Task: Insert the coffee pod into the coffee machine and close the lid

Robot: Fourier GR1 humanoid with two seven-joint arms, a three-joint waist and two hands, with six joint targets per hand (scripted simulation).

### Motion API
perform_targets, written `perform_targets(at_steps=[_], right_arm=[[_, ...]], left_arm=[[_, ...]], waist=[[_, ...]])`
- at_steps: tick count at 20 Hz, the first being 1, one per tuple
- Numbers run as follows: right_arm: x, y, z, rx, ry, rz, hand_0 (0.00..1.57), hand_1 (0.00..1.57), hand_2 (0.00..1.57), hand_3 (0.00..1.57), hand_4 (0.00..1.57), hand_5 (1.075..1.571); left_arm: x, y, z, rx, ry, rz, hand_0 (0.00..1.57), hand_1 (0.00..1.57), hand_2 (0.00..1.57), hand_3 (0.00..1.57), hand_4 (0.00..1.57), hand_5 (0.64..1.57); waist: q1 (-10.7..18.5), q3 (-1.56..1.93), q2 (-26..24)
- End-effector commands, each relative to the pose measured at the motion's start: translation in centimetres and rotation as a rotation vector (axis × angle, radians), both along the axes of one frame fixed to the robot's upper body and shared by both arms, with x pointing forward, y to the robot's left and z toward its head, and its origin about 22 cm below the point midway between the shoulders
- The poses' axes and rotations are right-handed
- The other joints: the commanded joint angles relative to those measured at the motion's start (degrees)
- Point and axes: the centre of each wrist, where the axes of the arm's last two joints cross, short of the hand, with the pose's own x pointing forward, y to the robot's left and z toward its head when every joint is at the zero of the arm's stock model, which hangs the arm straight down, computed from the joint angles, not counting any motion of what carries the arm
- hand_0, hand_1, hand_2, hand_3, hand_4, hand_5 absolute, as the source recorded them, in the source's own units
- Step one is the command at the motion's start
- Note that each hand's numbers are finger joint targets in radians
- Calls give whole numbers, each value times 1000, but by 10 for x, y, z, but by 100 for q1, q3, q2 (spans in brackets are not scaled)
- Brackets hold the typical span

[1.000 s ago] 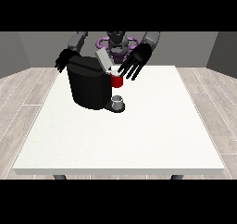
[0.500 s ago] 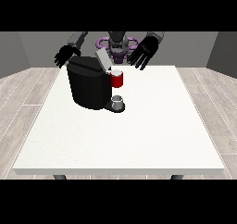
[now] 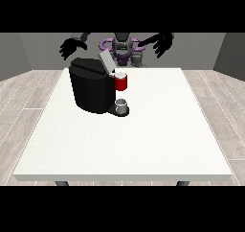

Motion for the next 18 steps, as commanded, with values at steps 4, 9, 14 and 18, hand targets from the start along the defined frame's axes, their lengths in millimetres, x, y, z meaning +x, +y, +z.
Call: perform_targets(at_steps=[4, 9, 14, 18], right_arm=[[-5, -10, 16, -21, 1, 109, 0, 0, 0, 0, 257, 1571], [18, -2, 50, -48, -40, 156, 0, 0, 0, 0, 0, 1571], [16, 14, 53, -61, -47, 247, 0, 0, 0, 0, 0, 1571], [31, -19, 59, -133, -17, 211, 0, 0, 0, 0, 239, 1571]], left_arm=[[-41, 1, -78, -220, 134, 77, 0, 0, 0, 0, 191, 1571], [-53, 2, -93, -339, 190, 60, 0, 0, 0, 0, 0, 1571], [-69, 26, -99, -396, 163, 75, 0, 0, 0, 0, 0, 1571], [-75, -13, -104, -452, 215, 22, 0, 0, 0, 0, 140, 1571]], waist=[[416, 2, -860], [824, 3, -891], [859, 3, -776], [1482, 7, -776]])
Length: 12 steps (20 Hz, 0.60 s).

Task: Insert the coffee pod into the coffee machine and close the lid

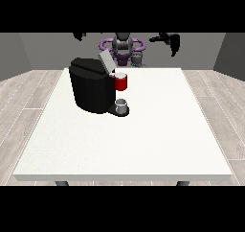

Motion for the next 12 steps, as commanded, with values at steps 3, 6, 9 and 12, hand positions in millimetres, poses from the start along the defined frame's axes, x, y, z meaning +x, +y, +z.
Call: perform_targets(at_steps=[3, 6, 9, 12], right_arm=[[16, 12, -5, -27, -41, 28, 0, 0, 0, 0, 161, 1571], [30, 4, 14, -52, -33, 35, 0, 0, 0, 0, 123, 1571], [33, 16, -1, 3, -1, 45, 0, 0, 0, 0, 0, 1571], [37, -3, 1, 6, 13, 30, 0, 0, 0, 0, 0, 1571]], left_arm=[[-14, -26, -1, -68, -13, -2, 0, 0, 0, 0, 0, 1571], [-18, -13, 11, -70, -64, -17, 0, 0, 0, 0, 204, 1571], [-19, -24, 26, -75, -34, -18, 0, 0, 0, 0, 103, 1571], [-37, -12, 19, -83, -47, -2, 0, 0, 0, 0, 0, 1571]], waist=[[245, 3, 218], [422, 2, 410], [382, 3, 430], [481, 3, 539]])
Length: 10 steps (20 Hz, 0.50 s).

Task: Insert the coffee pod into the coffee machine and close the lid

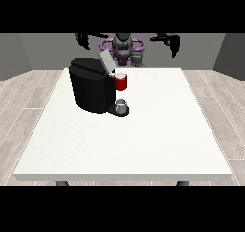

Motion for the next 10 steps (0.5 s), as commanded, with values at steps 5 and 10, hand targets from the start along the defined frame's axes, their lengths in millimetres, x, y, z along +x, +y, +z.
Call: perform_targets(at_steps=[5, 10], right_arm=[[18, 17, -2, 27, 3, 60, 0, 0, 0, 0, 0, 1571], [25, 13, -11, 30, 11, 49, 0, 0, 0, 0, 0, 1571]], left_arm=[[-16, -3, 12, -32, -46, 81, 0, 0, 0, 0, 0, 1571], [-31, 16, 28, 10, -45, 87, 0, 0, 0, 0, 0, 1571]], waist=[[-231, 0, 521], [-215, 0, 569]])
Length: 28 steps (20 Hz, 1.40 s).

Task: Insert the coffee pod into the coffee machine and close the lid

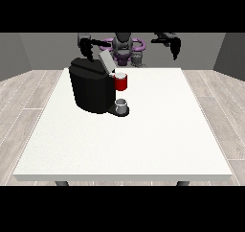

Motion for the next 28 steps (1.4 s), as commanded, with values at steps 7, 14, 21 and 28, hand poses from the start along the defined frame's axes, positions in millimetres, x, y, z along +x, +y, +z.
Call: perform_targets(at_steps=[7, 14, 21, 28], right_arm=[[27, 23, 12, -64, -46, 51, 0, 0, 0, 0, 0, 1571], [36, 24, 19, -64, -49, 67, 0, 0, 0, 0, 40, 1571], [46, 53, 35, -74, -84, 118, 0, 0, 0, 0, 0, 1571], [46, 46, 28, -99, -88, 145, 0, 0, 0, 0, 77, 1571]], left_arm=[[-8, 2, 21, 22, -82, 25, 0, 0, 0, 0, 0, 1571], [-22, 19, 14, -1, -67, 54, 0, 0, 0, 0, 0, 1571], [-18, 17, 12, 29, -94, 63, 0, 0, 0, 0, 0, 1571], [-16, 25, 14, 37, -90, 78, 0, 0, 0, 0, 0, 1571]], waist=[[-67, 0, 466], [-191, 0, 463], [-184, -1, 695], [-215, 0, 750]])
